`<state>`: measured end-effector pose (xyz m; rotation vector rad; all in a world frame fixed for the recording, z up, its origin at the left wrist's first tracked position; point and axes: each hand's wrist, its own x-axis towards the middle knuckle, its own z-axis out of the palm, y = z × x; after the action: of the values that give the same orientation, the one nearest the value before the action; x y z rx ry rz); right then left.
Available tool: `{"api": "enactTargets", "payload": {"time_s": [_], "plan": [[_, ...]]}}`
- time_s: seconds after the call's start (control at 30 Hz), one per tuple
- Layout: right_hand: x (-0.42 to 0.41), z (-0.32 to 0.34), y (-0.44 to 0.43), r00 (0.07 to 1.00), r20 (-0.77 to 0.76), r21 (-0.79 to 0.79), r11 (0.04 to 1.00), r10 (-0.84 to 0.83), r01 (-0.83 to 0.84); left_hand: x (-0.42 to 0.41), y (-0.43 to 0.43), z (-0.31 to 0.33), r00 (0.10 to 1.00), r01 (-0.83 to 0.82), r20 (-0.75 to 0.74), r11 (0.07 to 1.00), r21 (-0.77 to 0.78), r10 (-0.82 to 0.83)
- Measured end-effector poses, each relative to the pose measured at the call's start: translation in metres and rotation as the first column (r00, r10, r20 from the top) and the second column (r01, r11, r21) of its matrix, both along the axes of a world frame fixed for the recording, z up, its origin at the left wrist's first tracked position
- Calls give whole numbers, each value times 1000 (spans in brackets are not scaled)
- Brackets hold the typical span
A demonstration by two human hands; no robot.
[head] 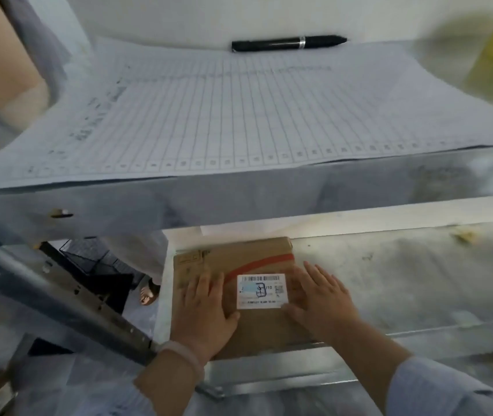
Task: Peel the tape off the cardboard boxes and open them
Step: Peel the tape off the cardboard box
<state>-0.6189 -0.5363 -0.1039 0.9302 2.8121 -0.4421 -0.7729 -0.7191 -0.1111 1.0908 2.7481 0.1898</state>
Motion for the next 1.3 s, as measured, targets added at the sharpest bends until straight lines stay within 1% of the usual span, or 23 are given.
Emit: {"api": "enactTargets", "payload": {"time_s": [0.07,0.13,0.17,0.23,0.3,0.37,0.47,0.53,0.67,0.77,0.87,0.93,1.1,1.23,1.3], "plan": [[18,7,6,998,-53,27,999,-33,34,11,18,13,993,114,-36,992,57,-112],[43,14,17,993,-98,62,996,-60,67,24,44,28,980,201,-22,974,107,-199],[57,18,24,989,-126,80,993,-79,89,31,59,34,969,248,-38,960,129,-245],[92,29,40,971,-197,110,981,-134,158,53,90,48,926,373,-139,911,177,-352],[131,40,60,950,-237,137,961,-203,239,82,126,61,869,483,-220,858,178,-443],[172,50,81,928,-256,172,932,-270,318,118,166,74,827,546,-264,821,169,-496],[237,66,115,904,-258,195,898,-341,395,182,223,91,777,623,-279,753,211,-564],[286,77,136,885,-279,210,876,-372,434,227,258,96,746,663,-278,711,234,-605],[387,99,172,828,-317,258,798,-463,545,321,324,115,675,737,-330,608,295,-660],[458,110,196,759,-354,240,731,-546,638,390,372,127,631,774,-332,537,336,-701],[515,122,216,674,-416,236,643,-610,728,450,412,136,571,813,-323,466,348,-755],[548,126,229,615,-446,211,592,-650,778,485,436,140,534,835,-320,427,348,-783],[603,125,264,560,-430,195,533,-708,823,549,498,141,471,859,-315,349,374,-824],[637,115,309,505,-389,139,493,-770,859,590,557,128,437,864,-290,308,400,-851],[650,110,340,494,-377,120,487,-784,865,604,590,120,424,863,-263,298,409,-867]]}}
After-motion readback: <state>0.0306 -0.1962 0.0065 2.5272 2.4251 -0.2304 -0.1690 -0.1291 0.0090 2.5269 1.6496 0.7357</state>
